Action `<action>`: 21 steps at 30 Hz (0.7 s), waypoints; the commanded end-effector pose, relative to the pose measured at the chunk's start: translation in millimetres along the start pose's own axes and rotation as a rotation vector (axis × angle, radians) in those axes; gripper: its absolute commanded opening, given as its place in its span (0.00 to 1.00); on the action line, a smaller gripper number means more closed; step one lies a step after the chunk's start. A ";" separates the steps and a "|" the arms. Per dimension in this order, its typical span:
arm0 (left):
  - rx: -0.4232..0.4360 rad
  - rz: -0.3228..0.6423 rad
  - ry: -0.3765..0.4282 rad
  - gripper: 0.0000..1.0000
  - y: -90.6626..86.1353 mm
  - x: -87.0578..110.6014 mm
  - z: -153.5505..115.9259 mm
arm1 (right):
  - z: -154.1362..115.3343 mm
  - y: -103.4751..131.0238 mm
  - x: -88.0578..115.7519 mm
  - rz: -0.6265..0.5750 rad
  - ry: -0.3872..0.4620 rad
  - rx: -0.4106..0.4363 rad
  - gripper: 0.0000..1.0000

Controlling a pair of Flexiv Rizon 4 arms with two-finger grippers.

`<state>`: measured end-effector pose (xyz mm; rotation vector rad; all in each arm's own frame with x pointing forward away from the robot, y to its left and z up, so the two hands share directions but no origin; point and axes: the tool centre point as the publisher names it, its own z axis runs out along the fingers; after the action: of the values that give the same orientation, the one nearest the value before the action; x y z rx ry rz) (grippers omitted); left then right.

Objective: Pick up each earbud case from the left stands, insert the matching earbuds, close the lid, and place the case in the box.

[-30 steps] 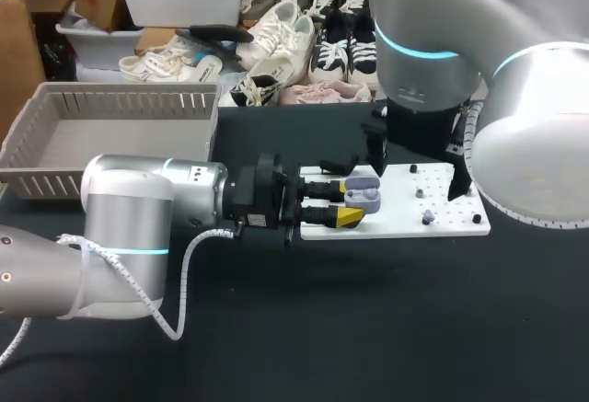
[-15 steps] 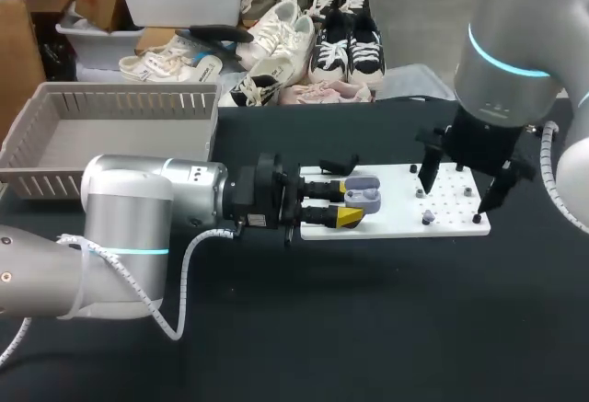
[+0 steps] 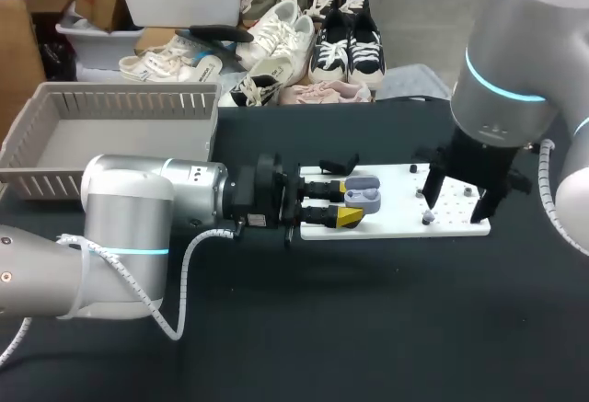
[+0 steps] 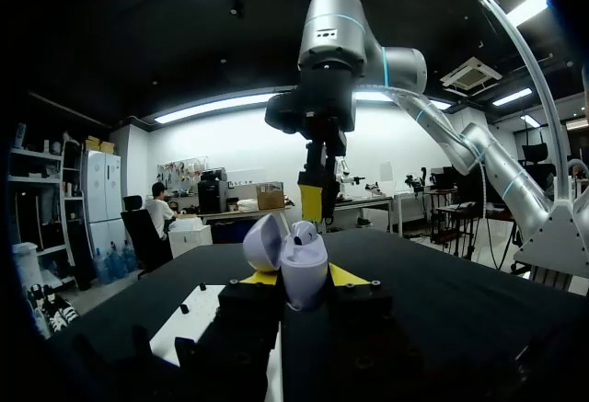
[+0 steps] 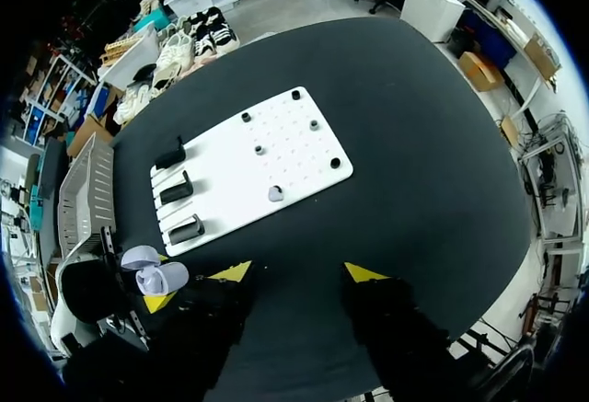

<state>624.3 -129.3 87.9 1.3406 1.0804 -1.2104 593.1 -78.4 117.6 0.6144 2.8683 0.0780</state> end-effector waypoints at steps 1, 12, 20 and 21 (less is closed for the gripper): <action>-0.002 0.001 0.000 0.00 -0.5 0.2 0.1 | 12.6 8.5 -6.8 0.004 0.011 0.010 0.53; -0.002 0.001 0.000 0.00 -0.5 0.2 0.1 | 27.1 6.8 -13.3 0.033 0.018 -0.001 0.49; -0.002 0.001 0.000 0.00 -0.5 0.2 0.1 | 33.8 4.8 -16.0 0.060 0.018 -0.014 0.50; -0.002 0.001 0.000 0.00 -0.5 0.2 0.1 | 34.5 4.8 -16.3 0.062 0.018 -0.015 0.50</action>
<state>624.3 -129.3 87.9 1.3406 1.0804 -1.2104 617.2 -79.4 90.3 0.7022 2.8701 0.1091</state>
